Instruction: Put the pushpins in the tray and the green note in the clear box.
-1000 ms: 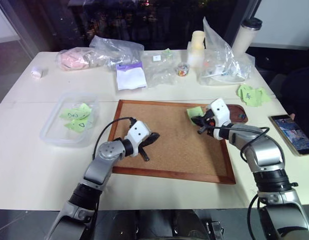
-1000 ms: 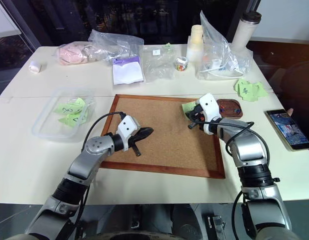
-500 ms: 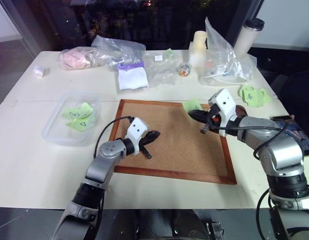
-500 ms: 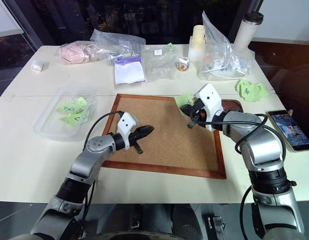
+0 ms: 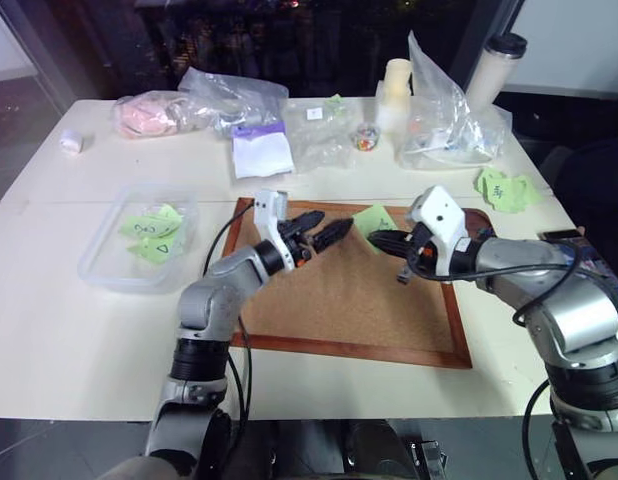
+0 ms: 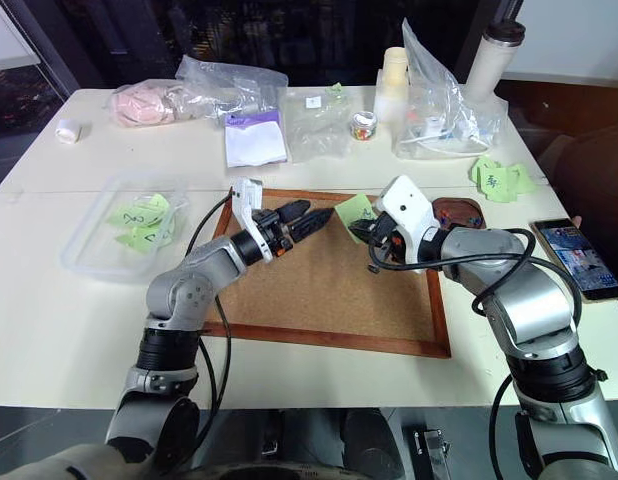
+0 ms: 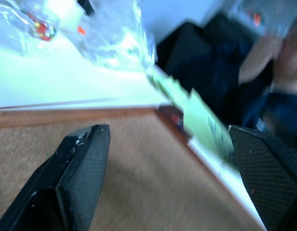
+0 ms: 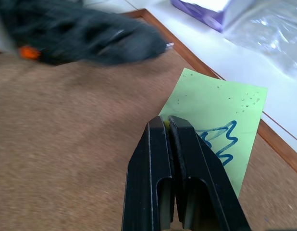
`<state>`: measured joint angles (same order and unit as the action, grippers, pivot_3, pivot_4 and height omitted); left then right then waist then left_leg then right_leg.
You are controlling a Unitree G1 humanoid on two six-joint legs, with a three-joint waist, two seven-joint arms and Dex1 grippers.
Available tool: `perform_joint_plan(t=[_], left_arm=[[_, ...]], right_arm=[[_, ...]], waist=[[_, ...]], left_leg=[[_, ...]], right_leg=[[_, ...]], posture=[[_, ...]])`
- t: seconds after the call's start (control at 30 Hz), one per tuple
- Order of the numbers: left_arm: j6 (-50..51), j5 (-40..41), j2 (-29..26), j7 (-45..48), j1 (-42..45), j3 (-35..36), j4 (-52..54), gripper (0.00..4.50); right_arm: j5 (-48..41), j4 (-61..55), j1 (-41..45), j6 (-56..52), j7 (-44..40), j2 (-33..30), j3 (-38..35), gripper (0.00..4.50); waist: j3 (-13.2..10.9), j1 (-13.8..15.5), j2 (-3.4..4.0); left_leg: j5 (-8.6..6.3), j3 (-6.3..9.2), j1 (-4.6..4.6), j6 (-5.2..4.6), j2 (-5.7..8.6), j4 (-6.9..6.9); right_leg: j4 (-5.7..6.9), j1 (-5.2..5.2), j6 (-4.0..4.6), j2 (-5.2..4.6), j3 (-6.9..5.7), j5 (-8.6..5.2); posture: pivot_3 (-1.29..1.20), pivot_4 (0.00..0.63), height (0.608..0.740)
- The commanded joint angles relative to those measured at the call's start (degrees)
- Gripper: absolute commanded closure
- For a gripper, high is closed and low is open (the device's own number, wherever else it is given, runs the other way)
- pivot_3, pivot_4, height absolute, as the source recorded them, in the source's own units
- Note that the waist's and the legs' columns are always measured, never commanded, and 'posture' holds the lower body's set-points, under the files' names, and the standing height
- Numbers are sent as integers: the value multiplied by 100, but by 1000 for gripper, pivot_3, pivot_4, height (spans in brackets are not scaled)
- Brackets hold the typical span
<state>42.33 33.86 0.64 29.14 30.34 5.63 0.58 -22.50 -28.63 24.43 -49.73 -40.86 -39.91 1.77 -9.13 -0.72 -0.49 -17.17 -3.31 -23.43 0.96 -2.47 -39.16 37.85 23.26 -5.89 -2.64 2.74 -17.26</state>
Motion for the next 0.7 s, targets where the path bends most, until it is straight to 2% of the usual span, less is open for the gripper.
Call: perform_joint_plan(t=[0.03,0.17,0.33,0.43,0.67,0.7], left_arm=[[321,489,217,-274,210,260,-87,57],[802,924,392,-382,319,360,-191,57],[1059,795,260,-136,209,-217,-143,57],[1023,789,233,-127,220,-266,-216,852],[1028,907,228,-116,230,-214,-246,4246],[1028,906,226,-131,237,-205,-259,4446]], right_arm=[[-95,-326,63,-27,-15,-107,-34,4500],[-130,-367,71,-68,14,-87,-20,4500],[-133,-390,59,-79,47,-82,2,4500],[-123,-404,24,-66,61,-86,6,4500],[-130,-428,3,-53,104,-97,-2,4500],[-138,-436,10,-59,105,-104,-9,4500]], waist=[[-1,0,-3],[-5,6,-9],[-5,2,-9],[-5,0,-9],[-5,2,-9],[-5,3,-9]], left_leg=[[0,0,0,0,0,0],[0,2,-1,0,2,0],[1,3,-1,1,4,1],[1,3,-1,2,3,1],[1,3,-1,2,4,1],[1,3,-1,2,4,1]], right_leg=[[0,0,0,0,0,0],[-1,0,0,0,-4,0],[-4,0,0,1,-4,0],[-4,0,0,0,-4,0],[-4,0,1,0,-4,0],[-4,0,1,1,-4,0]], posture=[[0,150,740],[0,150,740],[0,150,740],[0,150,740],[0,150,740],[0,150,740]])
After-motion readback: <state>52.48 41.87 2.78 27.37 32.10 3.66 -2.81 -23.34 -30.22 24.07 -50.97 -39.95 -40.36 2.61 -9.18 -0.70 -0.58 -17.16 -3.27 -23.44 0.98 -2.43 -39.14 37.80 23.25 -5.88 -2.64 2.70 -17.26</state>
